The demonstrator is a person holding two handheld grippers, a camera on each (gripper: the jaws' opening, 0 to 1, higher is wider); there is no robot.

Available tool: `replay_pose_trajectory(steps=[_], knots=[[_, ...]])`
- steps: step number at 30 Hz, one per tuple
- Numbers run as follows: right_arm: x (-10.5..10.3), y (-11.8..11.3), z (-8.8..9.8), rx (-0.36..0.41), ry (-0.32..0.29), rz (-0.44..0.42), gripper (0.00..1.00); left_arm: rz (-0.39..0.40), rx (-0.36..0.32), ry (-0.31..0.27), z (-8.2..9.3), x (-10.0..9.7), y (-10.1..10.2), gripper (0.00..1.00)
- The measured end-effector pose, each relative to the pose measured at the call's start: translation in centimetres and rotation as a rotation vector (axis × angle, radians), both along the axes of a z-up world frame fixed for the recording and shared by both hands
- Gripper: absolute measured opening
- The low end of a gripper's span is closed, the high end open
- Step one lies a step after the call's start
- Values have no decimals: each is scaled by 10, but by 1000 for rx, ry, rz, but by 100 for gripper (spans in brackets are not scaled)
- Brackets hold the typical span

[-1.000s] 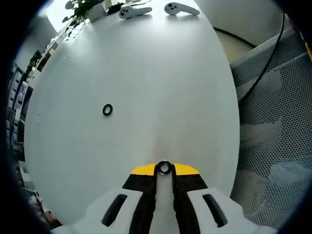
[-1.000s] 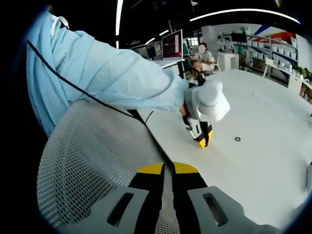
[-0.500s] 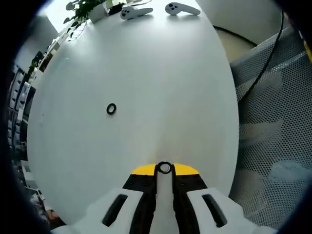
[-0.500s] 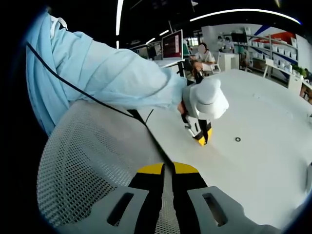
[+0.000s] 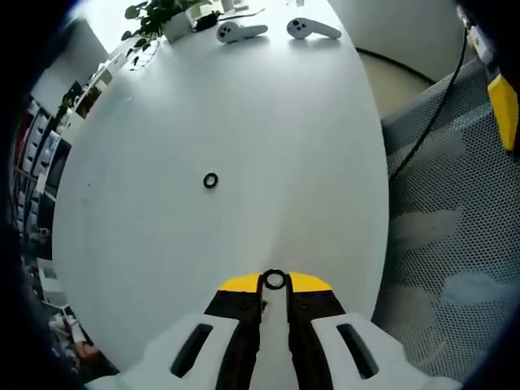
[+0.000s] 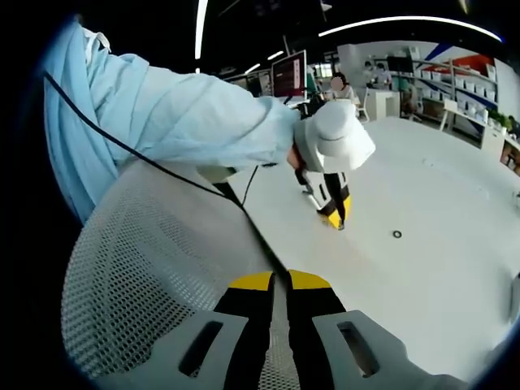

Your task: Place the washer onto the threaded stud by aligning its center hole with the stud, sliding it down to the base, and recovering from edge contact or off-axis alignment until the washer reaches the visible bottom stop.

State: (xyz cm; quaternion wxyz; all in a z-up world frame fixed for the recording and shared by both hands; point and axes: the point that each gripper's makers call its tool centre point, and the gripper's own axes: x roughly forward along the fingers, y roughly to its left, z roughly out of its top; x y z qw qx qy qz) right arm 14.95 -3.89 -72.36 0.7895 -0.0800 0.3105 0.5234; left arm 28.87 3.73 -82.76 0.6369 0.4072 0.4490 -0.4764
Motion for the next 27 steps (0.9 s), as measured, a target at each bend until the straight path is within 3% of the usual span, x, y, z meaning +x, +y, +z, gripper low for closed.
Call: replay_pose_trajectory(steps=[10, 27], knots=[[0, 0, 0, 1, -1, -1, 8, 25, 13, -22, 17, -1, 22, 8], [-1, 0, 0, -3, 2, 0, 8, 61, 49, -41, 22, 5, 44, 8]])
